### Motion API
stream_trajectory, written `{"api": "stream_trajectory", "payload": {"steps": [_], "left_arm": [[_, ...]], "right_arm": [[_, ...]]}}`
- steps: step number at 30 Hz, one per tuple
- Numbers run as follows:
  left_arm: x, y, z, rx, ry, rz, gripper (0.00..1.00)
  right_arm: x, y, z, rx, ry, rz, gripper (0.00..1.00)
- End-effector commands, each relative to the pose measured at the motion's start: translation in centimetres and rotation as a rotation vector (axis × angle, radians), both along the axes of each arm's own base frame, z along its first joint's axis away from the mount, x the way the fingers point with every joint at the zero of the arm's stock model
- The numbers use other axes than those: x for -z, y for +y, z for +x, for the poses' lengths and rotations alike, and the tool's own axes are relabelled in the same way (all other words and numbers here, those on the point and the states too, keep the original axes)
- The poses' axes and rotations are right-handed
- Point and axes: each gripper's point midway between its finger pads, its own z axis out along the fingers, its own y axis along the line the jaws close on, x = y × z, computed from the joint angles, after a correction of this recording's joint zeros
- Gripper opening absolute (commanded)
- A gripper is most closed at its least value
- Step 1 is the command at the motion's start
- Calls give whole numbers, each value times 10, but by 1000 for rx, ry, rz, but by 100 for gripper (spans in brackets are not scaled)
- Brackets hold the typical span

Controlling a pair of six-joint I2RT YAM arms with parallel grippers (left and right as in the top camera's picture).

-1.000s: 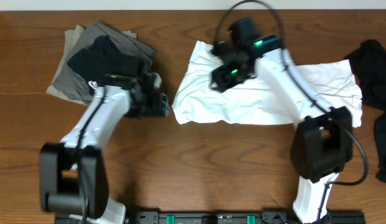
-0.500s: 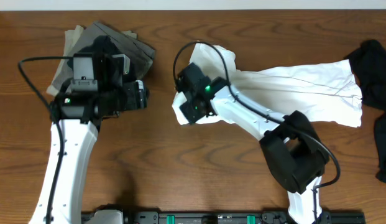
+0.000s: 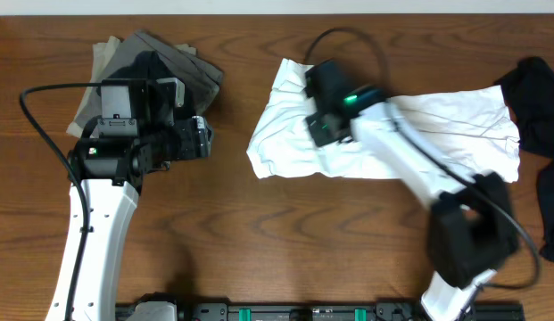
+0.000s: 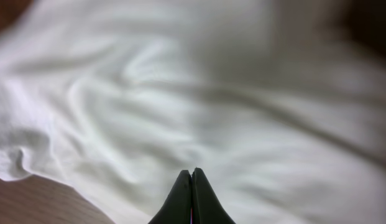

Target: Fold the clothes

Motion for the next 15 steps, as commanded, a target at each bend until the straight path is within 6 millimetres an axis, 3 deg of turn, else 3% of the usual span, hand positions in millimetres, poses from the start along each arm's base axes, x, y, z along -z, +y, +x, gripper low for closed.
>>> {"api": "stream_trajectory", "payload": {"steps": [1, 3, 8, 12, 15], "left_arm": [[-7, 3, 2, -18, -14, -2, 76], [-7, 3, 3, -20, -15, 1, 76], [-7, 3, 2, -20, -13, 1, 76], [-6, 3, 1, -20, -6, 1, 76], [-4, 3, -2, -20, 6, 1, 76]], "right_arm": [[-36, 11, 2, -120, -20, 184, 22], [-36, 27, -6, -200, 23, 286, 42], [-9, 70, -19, -264, 86, 345, 71], [27, 108, -30, -315, 107, 307, 76], [60, 113, -30, -217, 101, 188, 76]]}}
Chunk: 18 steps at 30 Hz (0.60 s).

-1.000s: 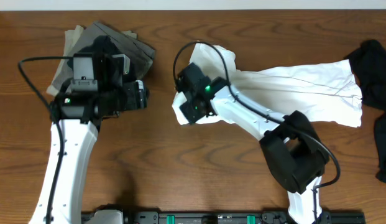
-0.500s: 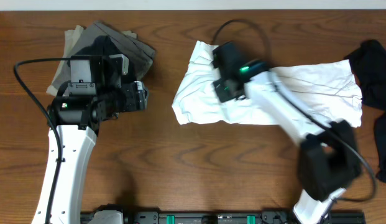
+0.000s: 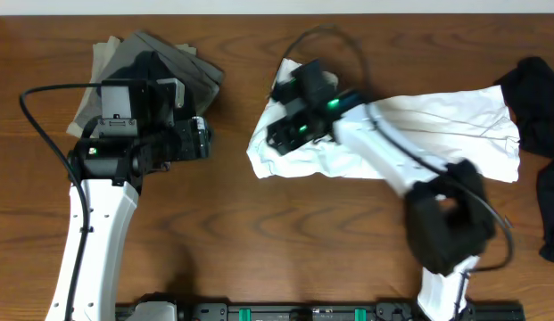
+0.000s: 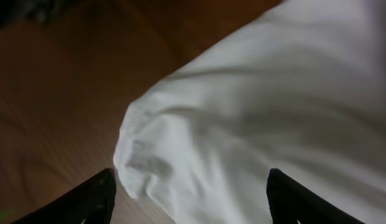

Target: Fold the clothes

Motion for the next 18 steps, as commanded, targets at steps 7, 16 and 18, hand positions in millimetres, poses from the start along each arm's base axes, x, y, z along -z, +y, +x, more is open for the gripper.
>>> {"api": "stream_trajectory", "payload": {"steps": [7, 16, 18], "left_arm": [[-6, 3, 0, -17, -5, 3, 76], [-6, 3, 1, -17, -8, 3, 76], [-7, 3, 2, -17, -13, 3, 76]], "right_arm": [[73, -8, -7, 199, -12, -281, 35], [6, -61, 27, 256, -114, -292, 1], [-10, -76, 29, 259, -127, -297, 1]]}}
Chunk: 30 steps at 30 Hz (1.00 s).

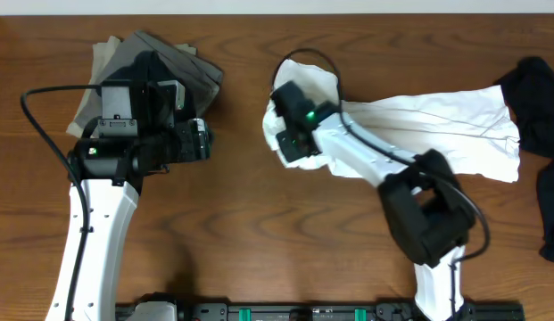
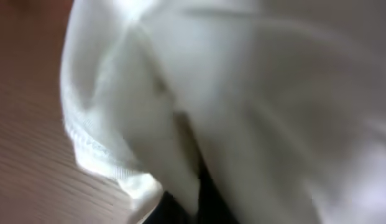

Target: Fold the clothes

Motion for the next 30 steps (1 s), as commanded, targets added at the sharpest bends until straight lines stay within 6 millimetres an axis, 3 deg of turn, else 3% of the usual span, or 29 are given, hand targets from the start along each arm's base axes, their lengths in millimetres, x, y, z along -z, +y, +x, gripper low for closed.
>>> {"api": "stream_trajectory", "payload": {"steps": [1, 5, 7, 12, 17, 21, 26, 30], "left_arm": [[-8, 3, 4, -17, -25, 3, 76], [-8, 3, 5, -17, -25, 3, 76], [-9, 3, 5, -17, -26, 3, 76], [-8, 3, 5, -17, -26, 3, 77], [-9, 3, 5, -17, -26, 3, 76], [-8, 3, 5, -17, -26, 3, 76], [-8, 3, 5, -17, -25, 3, 76], [-8, 3, 5, -16, -25, 3, 77]], "right_arm": [[-51, -28, 18, 10, -106, -7, 1], [-59, -46, 18, 6, -84, -3, 1], [-57, -40, 12, -42, -52, 27, 1], [-60, -5, -10, -191, 15, 164, 3], [-72, 53, -52, -478, 60, 336, 9], [-71, 73, -68, -561, 44, 312, 17], [-64, 57, -44, -416, -29, 179, 12], [-62, 17, -11, -179, -61, 108, 18]]}}
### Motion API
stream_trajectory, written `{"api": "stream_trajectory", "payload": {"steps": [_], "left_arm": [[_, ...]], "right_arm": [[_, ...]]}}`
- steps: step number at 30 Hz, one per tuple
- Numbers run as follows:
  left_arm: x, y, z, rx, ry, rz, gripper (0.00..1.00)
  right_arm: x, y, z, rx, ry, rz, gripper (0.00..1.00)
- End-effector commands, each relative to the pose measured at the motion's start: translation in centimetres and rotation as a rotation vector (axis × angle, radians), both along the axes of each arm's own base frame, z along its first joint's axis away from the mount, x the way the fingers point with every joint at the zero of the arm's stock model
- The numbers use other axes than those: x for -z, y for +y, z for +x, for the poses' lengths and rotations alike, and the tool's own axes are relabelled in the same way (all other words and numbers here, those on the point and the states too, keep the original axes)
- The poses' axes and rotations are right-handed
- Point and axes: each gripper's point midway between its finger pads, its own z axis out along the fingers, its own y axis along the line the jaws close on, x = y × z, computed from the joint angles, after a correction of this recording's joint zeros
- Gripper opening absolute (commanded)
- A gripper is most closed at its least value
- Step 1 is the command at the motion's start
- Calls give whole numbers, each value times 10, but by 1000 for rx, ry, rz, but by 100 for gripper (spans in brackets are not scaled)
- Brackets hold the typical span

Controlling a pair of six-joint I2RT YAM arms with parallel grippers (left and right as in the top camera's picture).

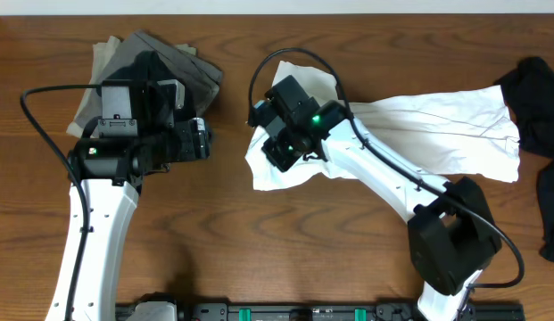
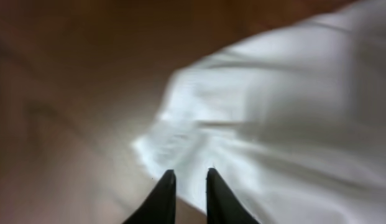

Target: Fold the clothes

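A white garment (image 1: 437,125) lies crumpled across the middle and right of the table. Its left end fans out to a corner near the centre. My right gripper (image 1: 278,147) hangs over that left end. In the right wrist view its fingers (image 2: 188,173) stand a narrow gap apart at the edge of the white cloth (image 2: 292,112). Cloth shows past the tips and bare wood lower down between them. That view is blurred. My left gripper (image 1: 202,141) hovers at the left, away from the garment, and its jaws are too dark to read.
Folded grey and olive clothes (image 1: 152,58) are stacked at the back left, partly under my left arm. A black garment (image 1: 540,98) lies at the right edge. The wooden table (image 1: 259,250) shows bare along the front. A cable loops above my right wrist.
The garment's left end was bunched tight under my right gripper. It now spreads out to a corner lower and further left. The fingers, then buried in cloth, now show a narrow gap.
First my right gripper was shut, low over the middle of the white garment. Then it stood wide open at the garment's left end. Later it was sunk in the bunched left end. Now that end is spread toward the front left. My left arm stayed still.
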Motion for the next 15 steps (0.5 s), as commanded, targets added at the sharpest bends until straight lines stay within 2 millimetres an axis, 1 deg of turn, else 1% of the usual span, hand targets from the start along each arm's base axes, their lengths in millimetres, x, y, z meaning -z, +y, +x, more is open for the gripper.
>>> {"api": "stream_trajectory", "payload": {"steps": [1, 4, 8, 10, 12, 15], "left_arm": [[-7, 3, 3, -16, -19, 2, 76], [-7, 1, 3, -9, -16, -4, 77], [-6, 0, 1, -5, -8, -9, 77], [-6, 0, 1, -5, -8, -9, 76], [-6, 0, 1, -5, -9, -9, 77], [-6, 0, 1, -5, -9, -9, 76]], "right_arm": [[1, -47, 38, 262, -32, -70, 18], [3, -89, 58, 407, 4, -72, 24], [8, -148, 69, 584, 77, -92, 34], [10, -180, 74, 668, 103, -99, 42], [10, -213, 82, 755, 113, -94, 56], [9, -266, 94, 882, 101, -78, 64]]}}
